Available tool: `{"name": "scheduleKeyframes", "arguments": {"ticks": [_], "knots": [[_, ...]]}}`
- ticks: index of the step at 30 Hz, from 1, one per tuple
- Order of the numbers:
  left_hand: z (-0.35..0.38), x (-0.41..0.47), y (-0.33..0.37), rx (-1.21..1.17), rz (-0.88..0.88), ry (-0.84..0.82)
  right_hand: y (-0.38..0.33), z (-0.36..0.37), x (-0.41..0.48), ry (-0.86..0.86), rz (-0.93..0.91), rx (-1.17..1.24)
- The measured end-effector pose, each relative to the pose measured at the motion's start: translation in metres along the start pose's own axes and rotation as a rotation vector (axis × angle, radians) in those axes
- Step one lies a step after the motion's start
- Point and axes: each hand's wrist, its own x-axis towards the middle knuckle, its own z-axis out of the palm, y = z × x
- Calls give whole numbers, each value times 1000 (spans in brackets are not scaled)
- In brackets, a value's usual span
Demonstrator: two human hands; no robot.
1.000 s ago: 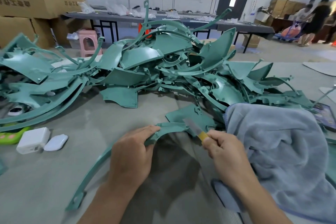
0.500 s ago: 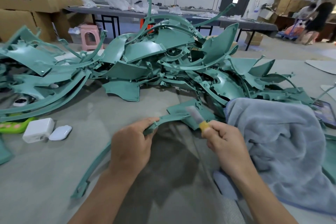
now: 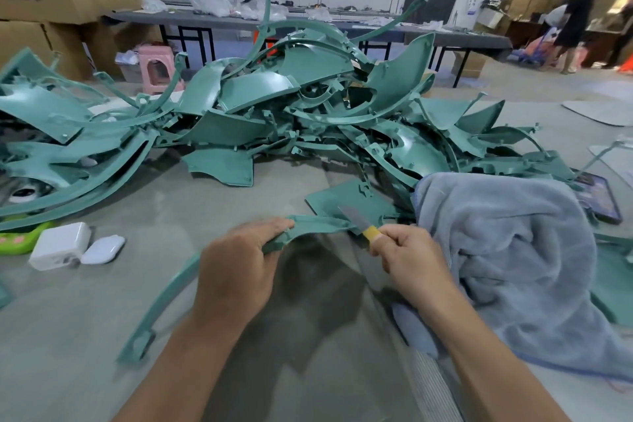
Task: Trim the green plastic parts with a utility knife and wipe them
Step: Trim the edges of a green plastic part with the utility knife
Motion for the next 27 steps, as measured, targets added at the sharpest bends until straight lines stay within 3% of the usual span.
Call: {"name": "scheduleKeyframes", "arguments": {"ticks": [2,3,8,10,13,19,24,27], "knots": [[-1,0,-3,-84,19,-13,-2,1,-1,16,41,-90],[-3,0,-4,-153,20,-30,-4,2,-3,2,54,-15],[-12,1,-10,-285,109,-182,-20,-8,-11,-176,328,851],[-12,4,-11,-211,178,-188,-23,-7,-10,-308,420,991],[-8,6,-14,-72,176,-201,-22,-1,-8,-319,446,1051],[-10,1,-18,83,-85,-166,-23,14,-7,-233,393,1108],[-15,1,-11,48,75,-75,-28,11,-10,-205,241,1130],[-14,2,-3,31,74,3,-27,8,-9,-109,208,1173]]}}
